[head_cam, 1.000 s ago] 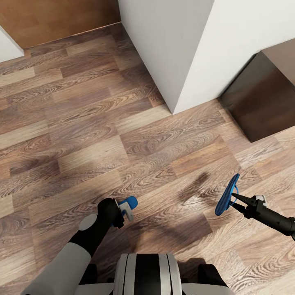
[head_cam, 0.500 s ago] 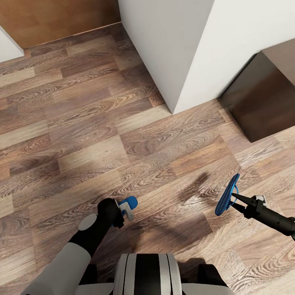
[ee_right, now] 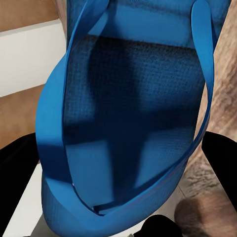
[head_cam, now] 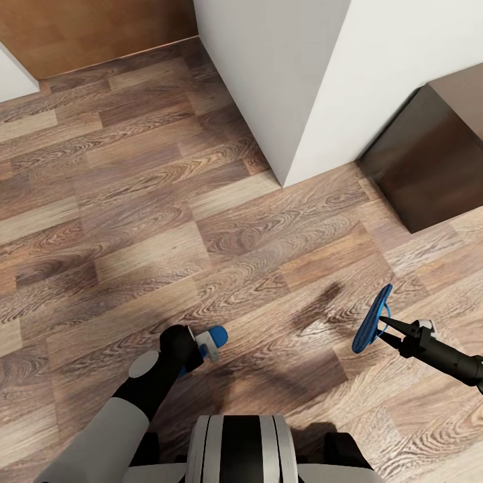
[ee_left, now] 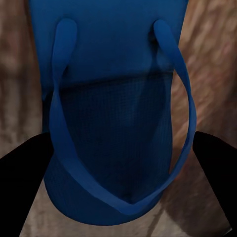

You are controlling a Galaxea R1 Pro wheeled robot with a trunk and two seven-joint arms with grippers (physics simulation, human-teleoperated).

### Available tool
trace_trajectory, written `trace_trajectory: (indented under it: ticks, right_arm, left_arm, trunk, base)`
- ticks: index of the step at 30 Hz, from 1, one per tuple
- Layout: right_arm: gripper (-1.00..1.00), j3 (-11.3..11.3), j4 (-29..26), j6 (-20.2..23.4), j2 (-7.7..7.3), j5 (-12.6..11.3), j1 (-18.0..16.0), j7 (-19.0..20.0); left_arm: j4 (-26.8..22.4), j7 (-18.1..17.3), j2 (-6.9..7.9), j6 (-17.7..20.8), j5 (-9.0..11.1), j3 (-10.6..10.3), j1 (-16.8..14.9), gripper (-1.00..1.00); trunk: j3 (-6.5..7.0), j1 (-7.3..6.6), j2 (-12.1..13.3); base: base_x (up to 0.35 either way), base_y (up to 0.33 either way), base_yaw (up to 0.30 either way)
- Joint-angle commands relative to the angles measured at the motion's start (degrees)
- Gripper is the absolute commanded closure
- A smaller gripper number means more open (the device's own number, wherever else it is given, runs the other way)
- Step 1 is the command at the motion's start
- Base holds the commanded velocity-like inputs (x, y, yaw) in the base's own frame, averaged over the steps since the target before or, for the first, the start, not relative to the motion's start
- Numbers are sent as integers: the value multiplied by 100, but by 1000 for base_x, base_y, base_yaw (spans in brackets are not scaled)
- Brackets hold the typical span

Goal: In the bedroom, move the book from the bed onto either nightstand, and place the two sandals side by side next to the bed.

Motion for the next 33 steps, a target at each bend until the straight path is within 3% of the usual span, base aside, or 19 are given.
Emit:
trace_trajectory:
  ticks: [1,12,33]
  right_arm:
    - [100,4,0,41,-2,-27,-2,-2]
    - [100,4,0,42,-2,-27,-2,0]
    - [100,4,0,47,-3,-27,-3,3]
  left_arm:
    - [-7,-50,-1,-2,-71,-5,-2,100]
    - [-7,-60,-1,7,-71,-13,-2,100]
    - [-34,-67,-1,24,-71,-14,1,100]
  trunk:
    - [-3,-1,-1]
    - [-3,-1,-1]
    - [462,-55,27]
  base:
    - [0,0,0]
    - [0,0,0]
    - [0,0,0]
